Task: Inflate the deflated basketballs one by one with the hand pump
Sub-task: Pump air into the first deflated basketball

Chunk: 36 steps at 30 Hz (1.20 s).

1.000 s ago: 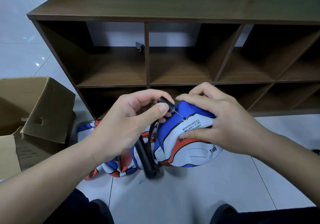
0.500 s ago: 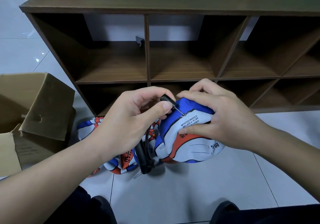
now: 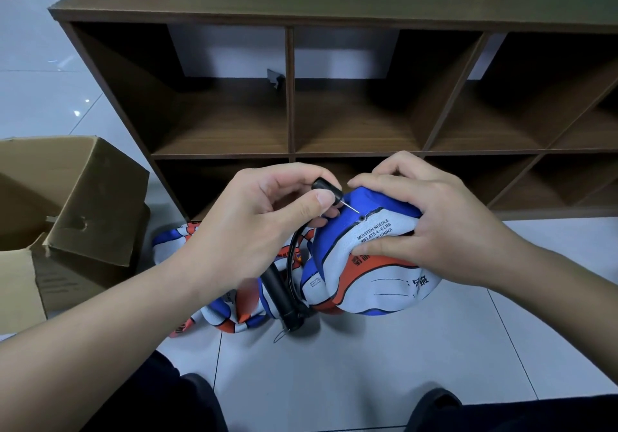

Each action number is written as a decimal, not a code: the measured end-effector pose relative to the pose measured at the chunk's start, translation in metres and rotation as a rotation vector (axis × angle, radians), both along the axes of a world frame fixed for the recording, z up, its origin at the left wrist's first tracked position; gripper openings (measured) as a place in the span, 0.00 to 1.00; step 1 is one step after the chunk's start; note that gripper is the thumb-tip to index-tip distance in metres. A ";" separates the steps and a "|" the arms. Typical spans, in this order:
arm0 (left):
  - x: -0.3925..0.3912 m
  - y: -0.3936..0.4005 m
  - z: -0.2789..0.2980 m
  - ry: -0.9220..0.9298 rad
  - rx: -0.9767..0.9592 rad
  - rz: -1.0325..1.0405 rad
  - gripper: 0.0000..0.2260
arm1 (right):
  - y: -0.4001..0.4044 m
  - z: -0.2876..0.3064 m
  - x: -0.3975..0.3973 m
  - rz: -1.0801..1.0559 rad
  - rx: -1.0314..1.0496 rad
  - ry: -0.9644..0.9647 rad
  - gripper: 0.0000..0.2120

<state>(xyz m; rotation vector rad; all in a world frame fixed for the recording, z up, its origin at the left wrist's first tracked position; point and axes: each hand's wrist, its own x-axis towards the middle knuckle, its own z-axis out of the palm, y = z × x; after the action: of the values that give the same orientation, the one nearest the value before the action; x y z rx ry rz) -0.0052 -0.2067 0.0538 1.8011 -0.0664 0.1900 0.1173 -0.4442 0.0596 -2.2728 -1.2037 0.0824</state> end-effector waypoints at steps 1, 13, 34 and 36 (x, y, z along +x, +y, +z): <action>0.000 0.000 0.001 -0.002 0.001 -0.001 0.08 | 0.000 0.000 0.000 0.001 0.005 0.006 0.39; 0.001 0.001 0.000 -0.005 0.066 -0.031 0.08 | 0.003 0.000 0.001 -0.019 -0.036 0.031 0.38; 0.000 -0.013 -0.014 -0.155 0.439 0.098 0.05 | 0.010 -0.001 -0.006 -0.094 -0.113 -0.101 0.42; 0.002 -0.014 -0.016 -0.153 0.506 0.113 0.06 | 0.010 0.000 -0.007 -0.110 -0.124 -0.111 0.41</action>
<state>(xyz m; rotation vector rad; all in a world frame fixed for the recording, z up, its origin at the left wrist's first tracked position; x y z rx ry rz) -0.0031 -0.2212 0.0379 2.2935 -0.1300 0.4213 0.1101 -0.4340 0.0592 -2.4760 -1.1546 -0.0118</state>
